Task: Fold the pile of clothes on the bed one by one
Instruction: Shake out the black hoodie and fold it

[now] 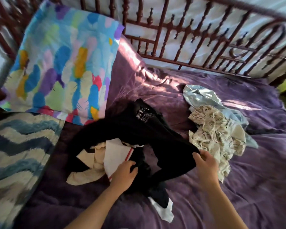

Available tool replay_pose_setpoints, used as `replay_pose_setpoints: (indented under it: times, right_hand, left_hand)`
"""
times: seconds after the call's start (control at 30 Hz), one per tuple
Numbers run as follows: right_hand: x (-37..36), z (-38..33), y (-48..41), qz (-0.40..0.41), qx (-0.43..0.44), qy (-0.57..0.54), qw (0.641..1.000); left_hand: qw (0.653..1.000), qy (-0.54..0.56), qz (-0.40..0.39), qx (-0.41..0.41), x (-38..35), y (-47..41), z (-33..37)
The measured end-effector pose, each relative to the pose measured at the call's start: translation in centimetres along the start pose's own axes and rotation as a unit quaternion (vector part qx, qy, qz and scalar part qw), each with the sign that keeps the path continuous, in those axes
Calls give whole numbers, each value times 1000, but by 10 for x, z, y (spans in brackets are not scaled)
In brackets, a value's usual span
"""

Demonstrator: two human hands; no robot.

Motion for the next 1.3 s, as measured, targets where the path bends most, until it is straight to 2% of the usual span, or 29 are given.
replay_pose_setpoints:
  times: [0.2, 0.27, 0.37, 0.43, 0.5, 0.57, 0.6, 0.77, 0.87, 1.0, 1.3]
  right_hand:
    - [132, 25, -42, 62, 38, -104, 992]
    - [182, 43, -58, 106, 30, -124, 986]
    - [252, 98, -87, 215, -8, -107, 971]
    - [281, 153, -102, 251, -54, -46, 965]
    - [288, 217, -106, 192, -115, 97, 970]
    - [279, 268, -94, 83, -155, 238, 955]
    - [271, 285, -84, 43, -164, 272, 947]
    - [210, 294, -28, -104, -177, 270, 941]
    - [173, 275, -10, -145, -117, 269, 945]
    - [125, 250, 13, -220, -38, 298, 928]
    - [32, 225, 57, -328, -5, 312, 892]
  left_hand:
    - [999, 18, 31, -13, -61, 43, 66]
    - [999, 25, 34, -18, -87, 58, 88]
    - [999, 38, 15, -13, -128, 84, 114]
    - [999, 18, -16, -28, -154, 103, 125]
    - [997, -42, -45, -51, -177, 121, 128]
    - [992, -84, -66, -63, -192, 134, 126]
    - [991, -93, -72, -63, -197, 139, 123]
    - [989, -131, -58, -40, -183, 141, 102]
    - [987, -155, -37, -21, -163, 131, 83]
    - [983, -181, -26, 26, -141, 128, 51]
    - [973, -208, -10, 98, -87, 139, -16]
Point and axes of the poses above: each hand's wrist, its own y-axis away from the middle knuckle, its own x-axis out of the back of the hand, z = x × y, the point moved 5 cm from there along -y, towards the middle knuckle, and after that the axes turned 11 degrees about z, right-handed, at the moved point
